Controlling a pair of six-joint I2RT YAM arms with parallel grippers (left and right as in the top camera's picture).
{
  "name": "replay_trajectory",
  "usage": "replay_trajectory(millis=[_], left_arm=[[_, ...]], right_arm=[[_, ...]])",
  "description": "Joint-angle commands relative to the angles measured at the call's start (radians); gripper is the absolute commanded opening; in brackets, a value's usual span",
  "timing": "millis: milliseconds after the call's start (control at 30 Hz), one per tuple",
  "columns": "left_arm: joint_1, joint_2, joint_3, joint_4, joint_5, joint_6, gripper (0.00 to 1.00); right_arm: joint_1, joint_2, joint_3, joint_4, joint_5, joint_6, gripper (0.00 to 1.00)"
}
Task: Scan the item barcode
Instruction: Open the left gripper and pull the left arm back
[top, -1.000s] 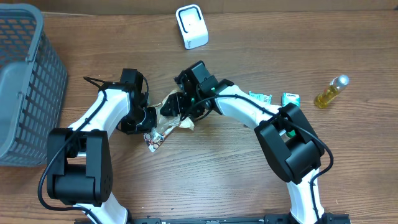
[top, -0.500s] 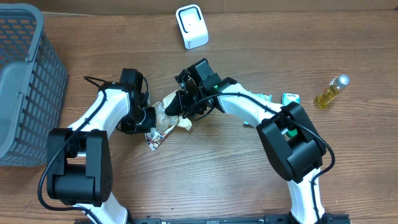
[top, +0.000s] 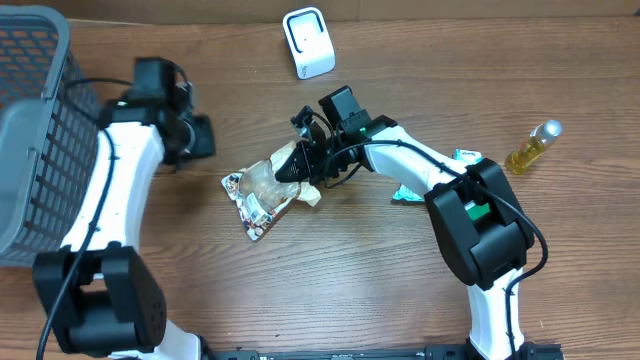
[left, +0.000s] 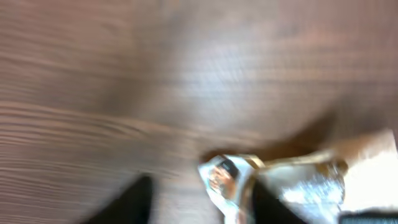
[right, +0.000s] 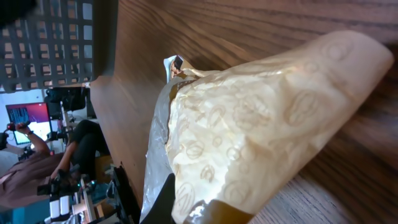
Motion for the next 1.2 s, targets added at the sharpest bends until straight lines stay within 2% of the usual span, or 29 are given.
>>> replay_trajectory(millis=[0,1067,1167], left_arm=[[0.029,-0.008,0.01,-0.018,-0.057,0.012,0.99],[0.032,-0.008,0.01,-0.017,-0.057,0.011,1.0],[0.032,-0.008,0.01,-0.017,-0.057,0.012,1.0]], right_arm=[[-0.02,-0.047,-0.004,-0.005,-0.024,-0.026,0.04],[-0.051,-0.061,-0.001,-0.058,-0.027,-0.034,0.04],[-0.067,-0.076,0.015,-0.062,-0.094,-0.058,0.04]])
